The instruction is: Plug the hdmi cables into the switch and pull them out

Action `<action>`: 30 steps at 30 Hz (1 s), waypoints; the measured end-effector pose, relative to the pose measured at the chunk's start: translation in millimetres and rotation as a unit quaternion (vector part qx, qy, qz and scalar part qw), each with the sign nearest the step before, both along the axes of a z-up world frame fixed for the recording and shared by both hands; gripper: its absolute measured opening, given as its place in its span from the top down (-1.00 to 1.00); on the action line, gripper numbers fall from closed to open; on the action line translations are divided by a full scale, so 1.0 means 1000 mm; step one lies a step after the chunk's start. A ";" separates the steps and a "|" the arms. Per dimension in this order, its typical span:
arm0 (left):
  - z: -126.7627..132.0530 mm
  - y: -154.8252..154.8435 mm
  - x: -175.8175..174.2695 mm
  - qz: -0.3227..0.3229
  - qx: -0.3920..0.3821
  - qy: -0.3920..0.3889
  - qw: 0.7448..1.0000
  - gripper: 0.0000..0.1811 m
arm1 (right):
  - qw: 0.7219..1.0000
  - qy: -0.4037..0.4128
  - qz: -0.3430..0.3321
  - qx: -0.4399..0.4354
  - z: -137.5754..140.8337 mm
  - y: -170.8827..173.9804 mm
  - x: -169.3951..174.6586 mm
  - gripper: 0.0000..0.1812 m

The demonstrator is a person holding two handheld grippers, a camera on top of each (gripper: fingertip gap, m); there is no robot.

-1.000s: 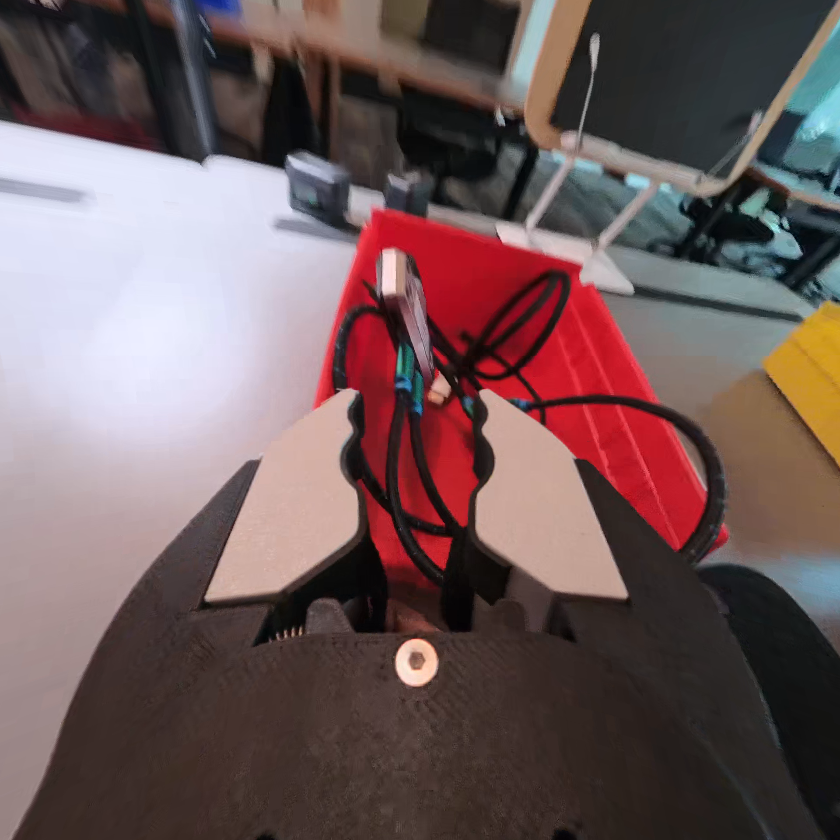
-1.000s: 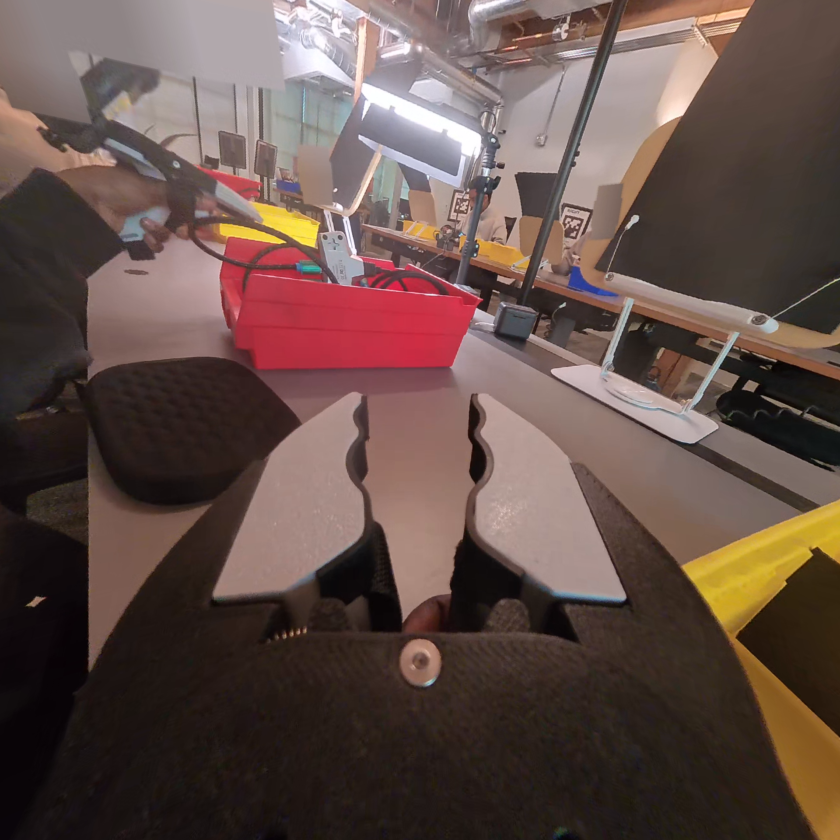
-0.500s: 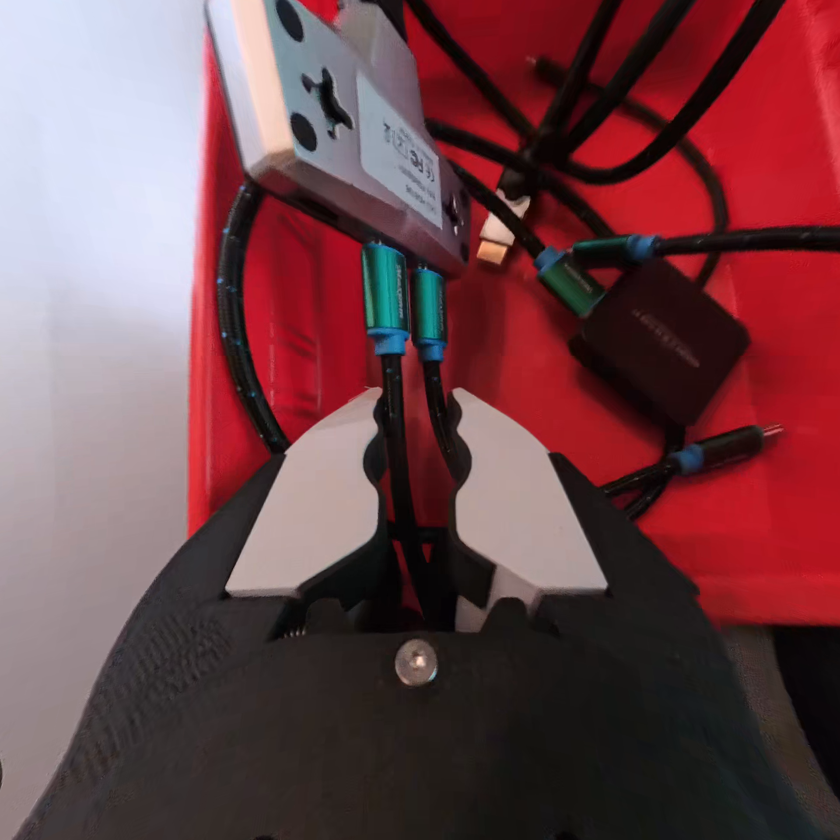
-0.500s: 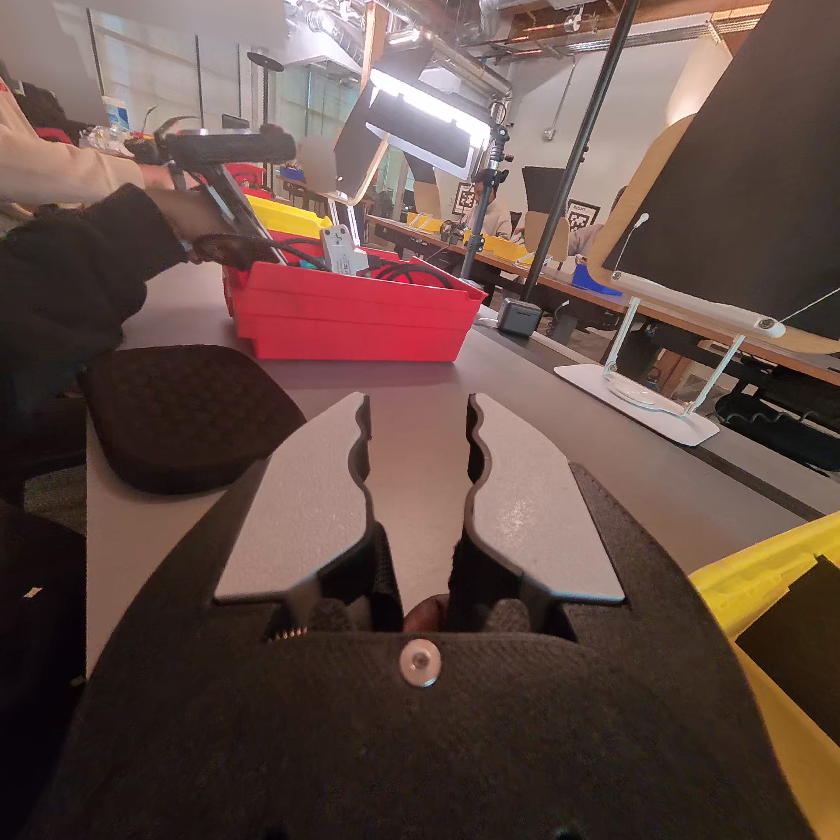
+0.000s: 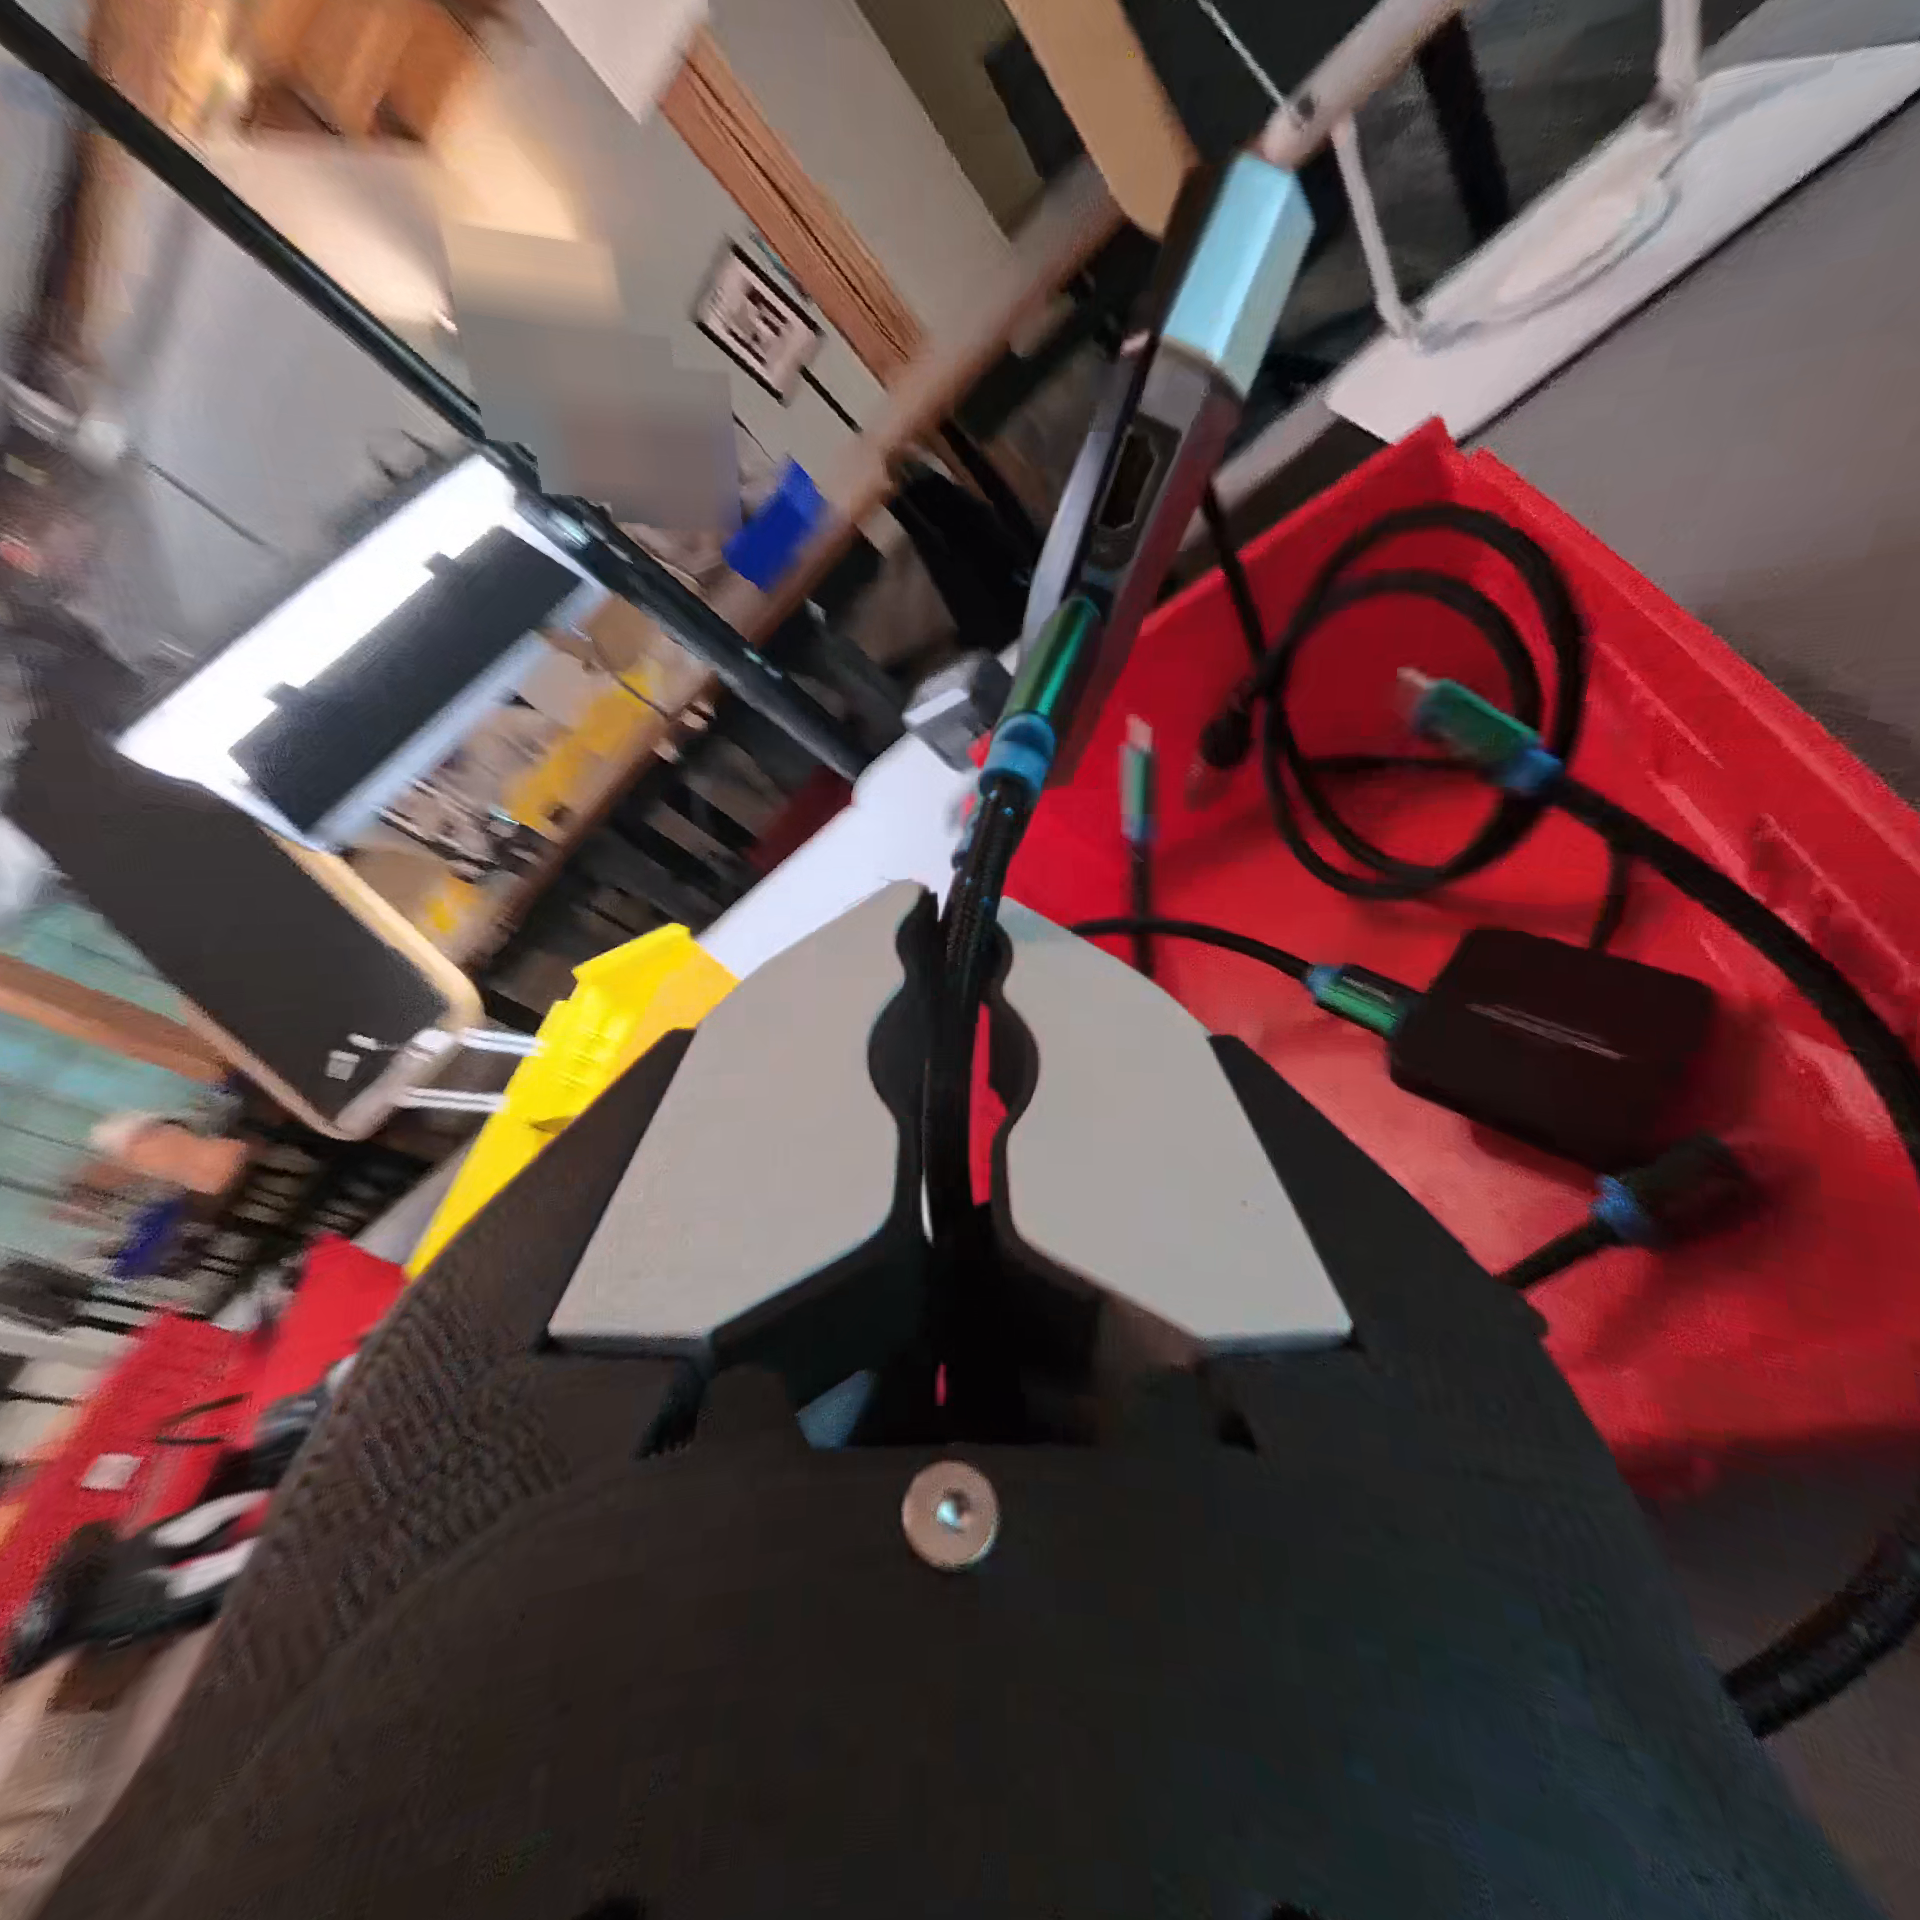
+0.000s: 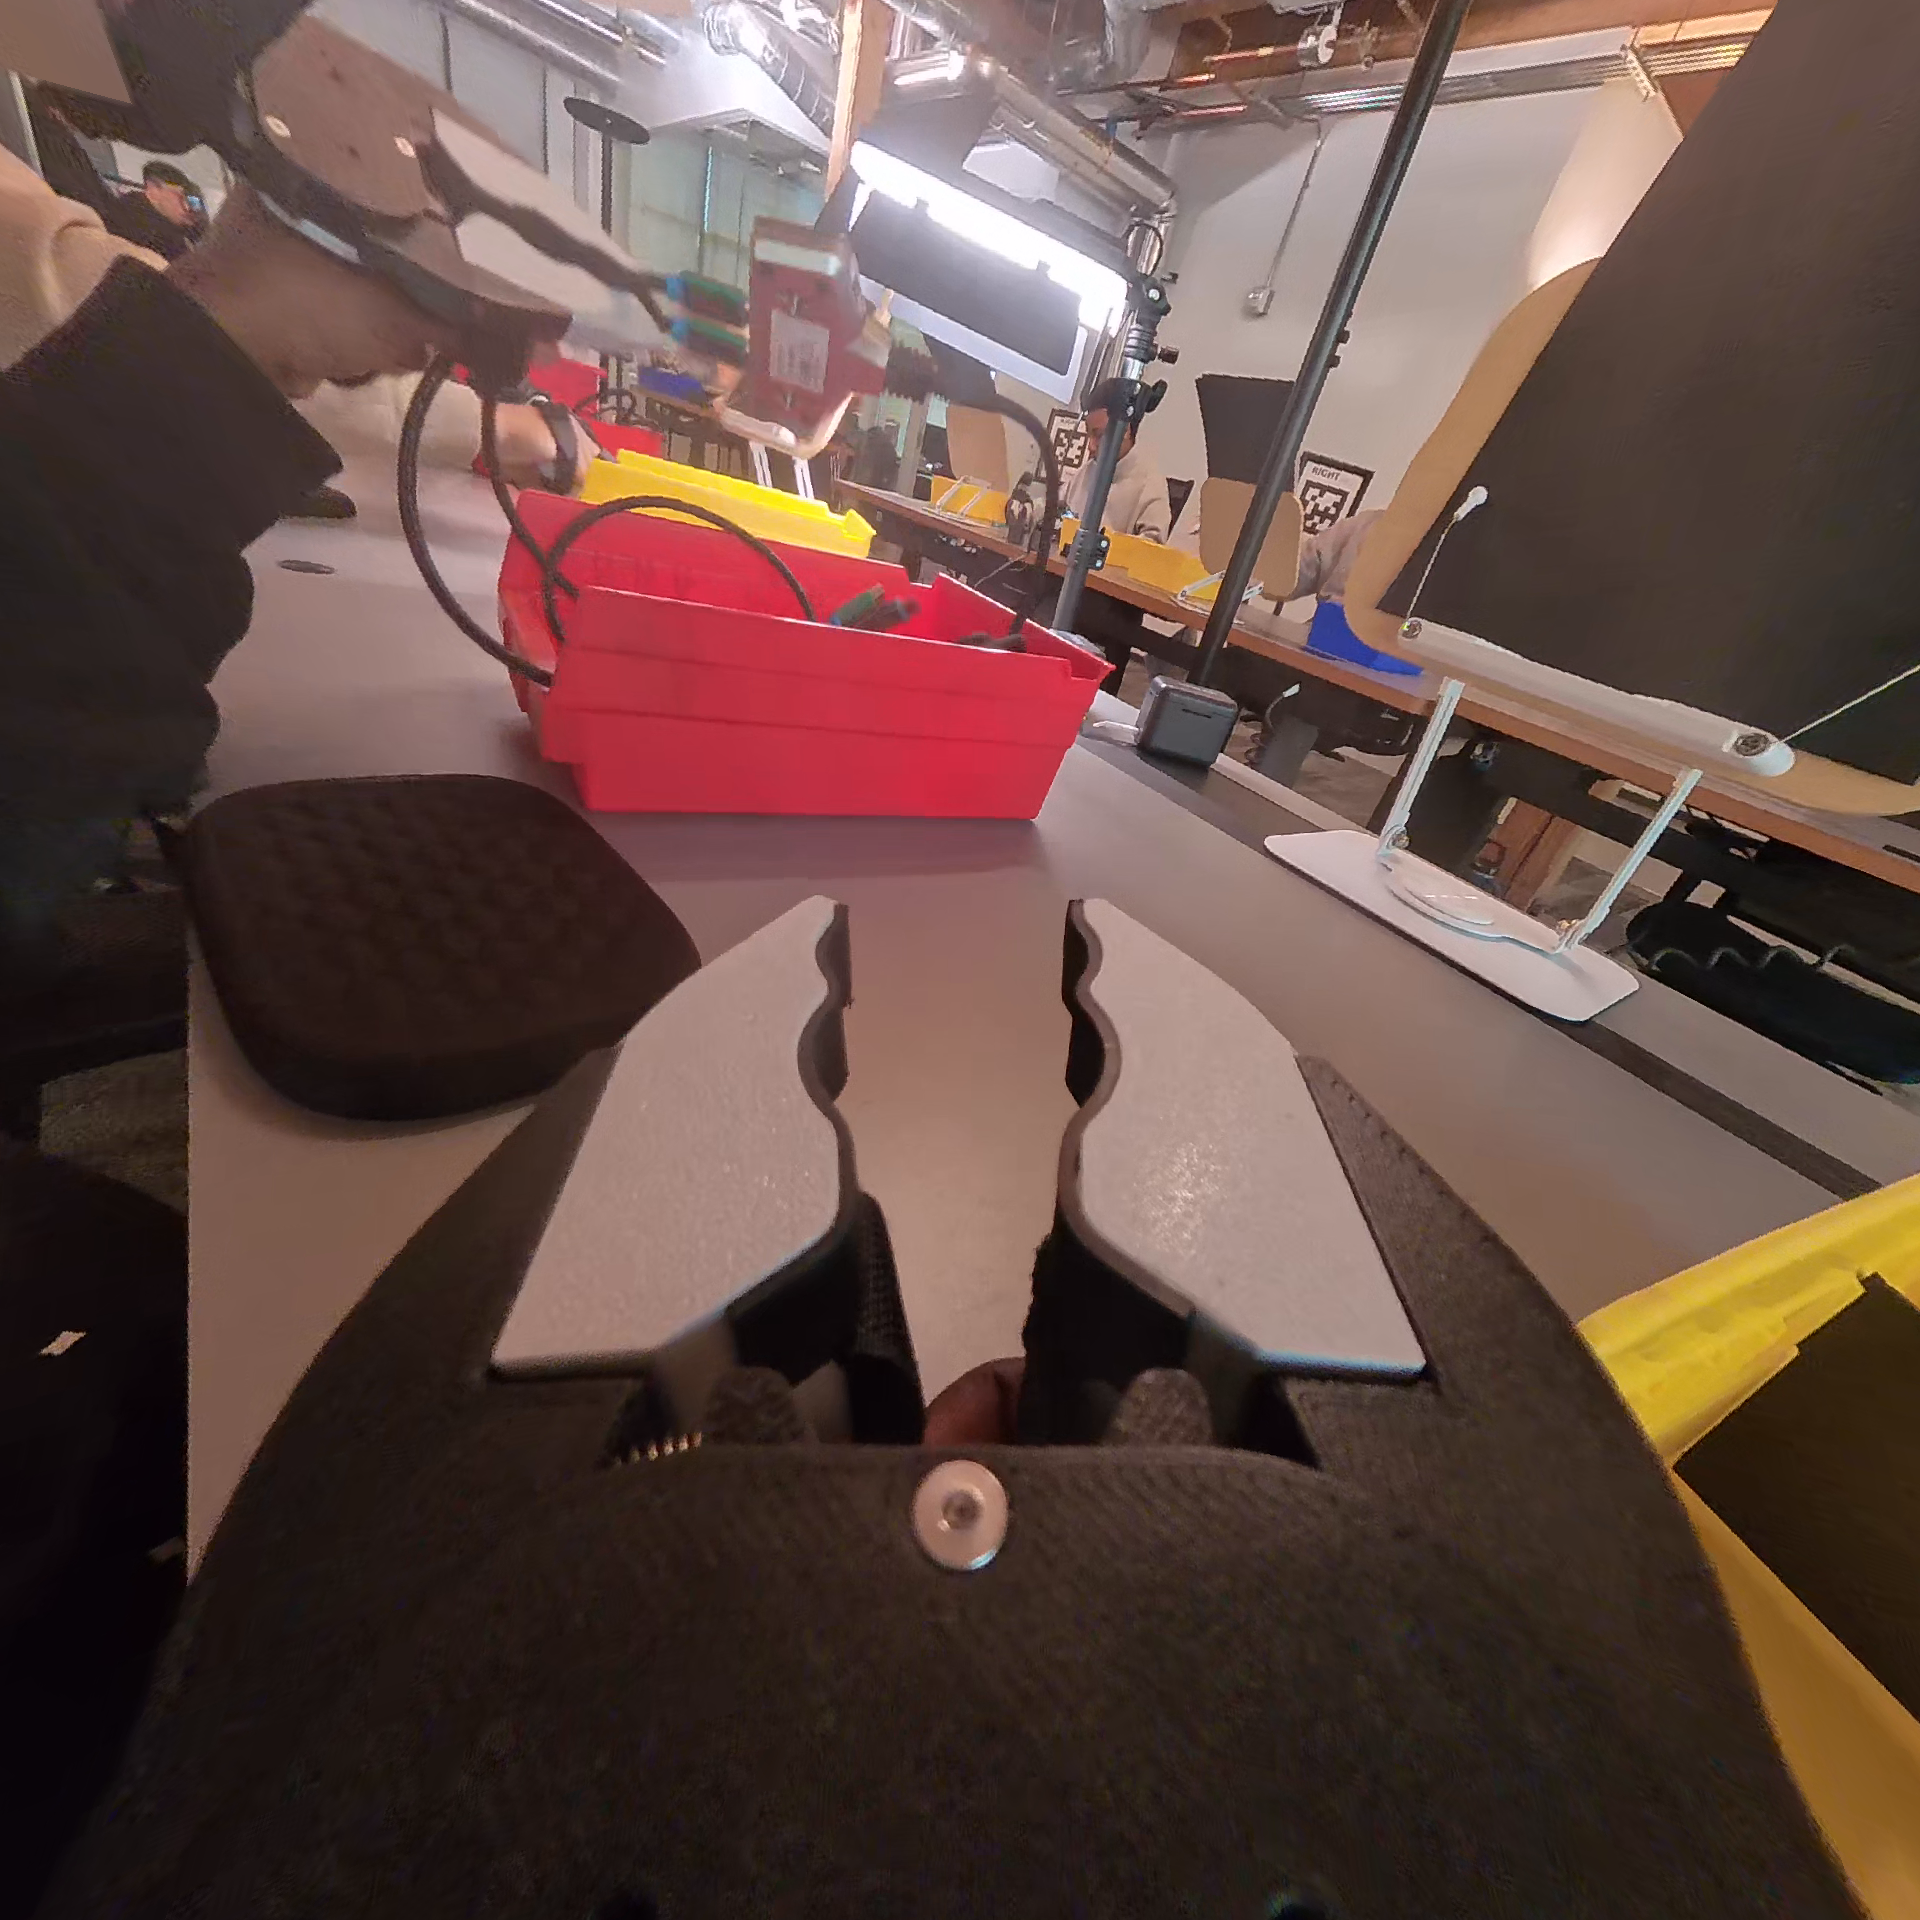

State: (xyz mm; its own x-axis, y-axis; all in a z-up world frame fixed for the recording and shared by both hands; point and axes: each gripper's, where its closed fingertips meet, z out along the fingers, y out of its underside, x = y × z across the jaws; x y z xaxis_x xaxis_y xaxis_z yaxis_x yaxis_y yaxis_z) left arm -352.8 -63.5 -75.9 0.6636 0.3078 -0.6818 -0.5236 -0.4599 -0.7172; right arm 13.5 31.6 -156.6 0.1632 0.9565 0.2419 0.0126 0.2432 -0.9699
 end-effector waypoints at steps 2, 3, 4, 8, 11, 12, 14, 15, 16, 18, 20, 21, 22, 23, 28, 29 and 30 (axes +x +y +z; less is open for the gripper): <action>0.018 0.000 0.008 0.010 0.031 0.053 0.998 0.93 | 1.000 -0.001 -0.001 0.005 0.000 -0.001 0.000 0.56; 0.027 0.001 0.013 0.010 0.048 0.081 0.995 0.92 | 1.000 -0.002 -0.002 0.007 0.000 -0.001 0.000 0.57; 0.036 0.001 0.019 0.009 0.068 0.107 0.992 0.92 | 1.000 -0.002 -0.002 0.009 0.000 -0.001 0.000 0.57; 0.071 -0.006 0.044 0.007 0.166 0.186 0.968 0.92 | 1.000 -0.004 -0.002 0.012 -0.001 -0.002 -0.001 0.57; 0.095 -0.013 0.072 -0.010 0.239 0.232 0.943 0.92 | 1.000 -0.005 -0.002 0.012 -0.001 -0.002 -0.001 0.57; 0.101 -0.015 0.082 -0.017 0.258 0.242 0.935 0.92 | 1.000 -0.006 -0.002 0.013 -0.001 -0.002 -0.002 0.57; 0.111 -0.019 0.104 -0.029 0.289 0.270 0.918 0.93 | 1.000 -0.007 -0.003 0.016 -0.001 -0.002 -0.002 0.57; 0.116 -0.020 0.115 -0.035 0.302 0.285 0.909 0.92 | 1.000 -0.007 -0.003 0.018 -0.001 -0.002 -0.002 0.57; 0.120 -0.021 0.127 -0.045 0.314 0.296 0.901 0.92 | 1.000 -0.007 -0.003 0.020 -0.001 -0.003 -0.002 0.57; 0.125 -0.022 0.152 -0.073 0.331 0.313 0.887 0.92 | 0.999 -0.005 -0.005 0.031 0.000 -0.004 -0.002 0.55; 0.126 -0.017 0.175 -0.107 0.335 0.325 0.878 0.92 | 0.997 0.018 -0.033 0.071 0.008 -0.001 0.001 0.37; 0.125 -0.013 0.186 -0.126 0.332 0.331 0.874 0.92 | 0.991 0.039 -0.061 0.111 0.016 0.001 0.004 0.25; 0.122 -0.008 0.198 -0.145 0.326 0.337 0.871 0.92 | 0.979 0.063 -0.096 0.170 0.026 0.001 0.009 0.16; 0.118 -0.002 0.208 -0.162 0.317 0.342 0.870 0.92 | 0.958 0.088 -0.136 0.236 0.037 0.000 0.015 0.09; 0.086 0.034 0.252 -0.235 0.238 0.382 0.861 0.93 | 0.881 0.163 -0.195 0.399 0.067 -0.033 0.026 -0.03; 0.079 0.041 0.260 -0.245 0.220 0.392 0.859 0.92 | 0.877 0.145 -0.194 0.414 0.064 -0.035 0.020 -0.03; 0.071 0.047 0.267 -0.254 0.202 0.402 0.856 0.91 | 0.870 0.121 -0.203 0.433 0.062 -0.033 0.015 -0.04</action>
